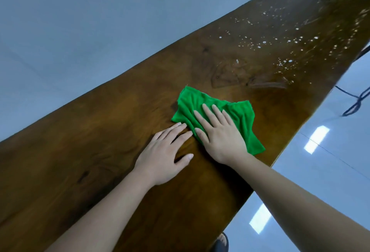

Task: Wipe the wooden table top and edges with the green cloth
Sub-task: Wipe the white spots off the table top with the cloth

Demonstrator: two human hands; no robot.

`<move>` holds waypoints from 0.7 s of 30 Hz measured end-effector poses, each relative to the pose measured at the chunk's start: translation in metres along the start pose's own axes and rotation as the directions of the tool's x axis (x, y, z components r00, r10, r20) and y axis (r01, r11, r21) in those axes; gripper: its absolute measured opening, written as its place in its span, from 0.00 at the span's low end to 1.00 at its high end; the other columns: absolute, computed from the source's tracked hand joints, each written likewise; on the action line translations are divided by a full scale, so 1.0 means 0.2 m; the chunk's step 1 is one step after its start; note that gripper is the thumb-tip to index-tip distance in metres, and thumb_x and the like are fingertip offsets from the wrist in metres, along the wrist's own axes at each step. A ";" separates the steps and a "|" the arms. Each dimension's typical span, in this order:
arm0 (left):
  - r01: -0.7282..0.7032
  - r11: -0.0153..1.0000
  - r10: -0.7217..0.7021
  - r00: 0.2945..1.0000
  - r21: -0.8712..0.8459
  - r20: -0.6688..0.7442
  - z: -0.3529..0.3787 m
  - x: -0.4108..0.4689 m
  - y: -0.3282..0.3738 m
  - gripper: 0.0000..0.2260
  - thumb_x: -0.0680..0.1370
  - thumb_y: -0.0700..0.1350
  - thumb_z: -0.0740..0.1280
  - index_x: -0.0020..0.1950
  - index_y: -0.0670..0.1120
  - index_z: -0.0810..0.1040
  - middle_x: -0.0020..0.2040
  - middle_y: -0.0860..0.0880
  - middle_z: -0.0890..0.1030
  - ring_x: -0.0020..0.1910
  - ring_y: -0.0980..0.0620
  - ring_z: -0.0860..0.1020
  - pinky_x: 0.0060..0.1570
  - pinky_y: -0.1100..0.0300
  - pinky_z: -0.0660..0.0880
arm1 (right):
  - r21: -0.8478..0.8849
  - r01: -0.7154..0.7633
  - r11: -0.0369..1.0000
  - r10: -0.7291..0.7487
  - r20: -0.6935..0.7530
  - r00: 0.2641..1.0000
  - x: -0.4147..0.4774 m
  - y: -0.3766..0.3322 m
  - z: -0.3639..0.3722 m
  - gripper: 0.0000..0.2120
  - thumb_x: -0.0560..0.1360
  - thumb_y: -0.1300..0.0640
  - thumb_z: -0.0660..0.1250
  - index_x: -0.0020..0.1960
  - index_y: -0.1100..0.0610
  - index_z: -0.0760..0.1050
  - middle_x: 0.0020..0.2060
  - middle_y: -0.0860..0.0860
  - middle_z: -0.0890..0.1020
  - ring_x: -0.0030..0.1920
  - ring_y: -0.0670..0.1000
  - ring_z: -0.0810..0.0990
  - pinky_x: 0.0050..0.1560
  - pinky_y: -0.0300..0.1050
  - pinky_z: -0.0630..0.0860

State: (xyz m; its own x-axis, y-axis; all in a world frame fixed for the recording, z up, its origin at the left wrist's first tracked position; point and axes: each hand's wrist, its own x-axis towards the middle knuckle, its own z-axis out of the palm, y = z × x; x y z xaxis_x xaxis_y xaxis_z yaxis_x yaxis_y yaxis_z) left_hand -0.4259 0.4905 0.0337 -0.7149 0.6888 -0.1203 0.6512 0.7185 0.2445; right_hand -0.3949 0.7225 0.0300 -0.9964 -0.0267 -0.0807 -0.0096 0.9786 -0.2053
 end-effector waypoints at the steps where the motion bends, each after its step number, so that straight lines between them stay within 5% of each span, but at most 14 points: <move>1: 0.003 1.000 -0.003 1.000 0.001 -0.001 0.00 0.00 0.00 0.31 0.87 0.70 0.49 0.89 0.61 0.56 0.90 0.57 0.53 0.90 0.56 0.49 0.88 0.45 0.53 | 0.006 0.000 1.000 0.000 -0.004 1.000 -0.07 -0.01 0.01 0.32 0.88 0.32 0.36 0.89 0.40 0.43 0.89 0.47 0.44 0.89 0.53 0.37 0.88 0.58 0.42; 9: 0.014 1.000 -0.014 0.999 0.015 0.037 0.01 0.09 0.03 0.35 0.84 0.74 0.45 0.88 0.60 0.59 0.90 0.55 0.55 0.90 0.54 0.51 0.88 0.45 0.54 | 0.049 -0.009 0.999 0.010 -0.013 1.000 -0.26 0.12 -0.02 0.30 0.88 0.31 0.39 0.88 0.35 0.43 0.88 0.41 0.42 0.88 0.48 0.36 0.87 0.53 0.37; 21: -0.136 0.991 0.136 0.991 0.022 0.009 0.04 0.85 0.51 0.31 0.87 0.70 0.50 0.89 0.64 0.55 0.90 0.57 0.56 0.89 0.56 0.51 0.88 0.48 0.52 | 0.056 -0.131 0.990 0.135 -0.078 0.988 0.04 1.02 -0.21 0.31 0.87 0.30 0.39 0.88 0.36 0.46 0.89 0.42 0.45 0.88 0.48 0.39 0.87 0.55 0.44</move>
State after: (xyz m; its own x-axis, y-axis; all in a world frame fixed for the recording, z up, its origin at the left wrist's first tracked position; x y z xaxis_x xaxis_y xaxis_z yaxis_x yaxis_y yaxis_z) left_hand -0.4787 0.6814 0.0303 -0.6175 0.7808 -0.0951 0.7476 0.6202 0.2377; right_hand -0.4089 0.9299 0.0283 -0.9921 0.1217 -0.0311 0.1256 0.9607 -0.2474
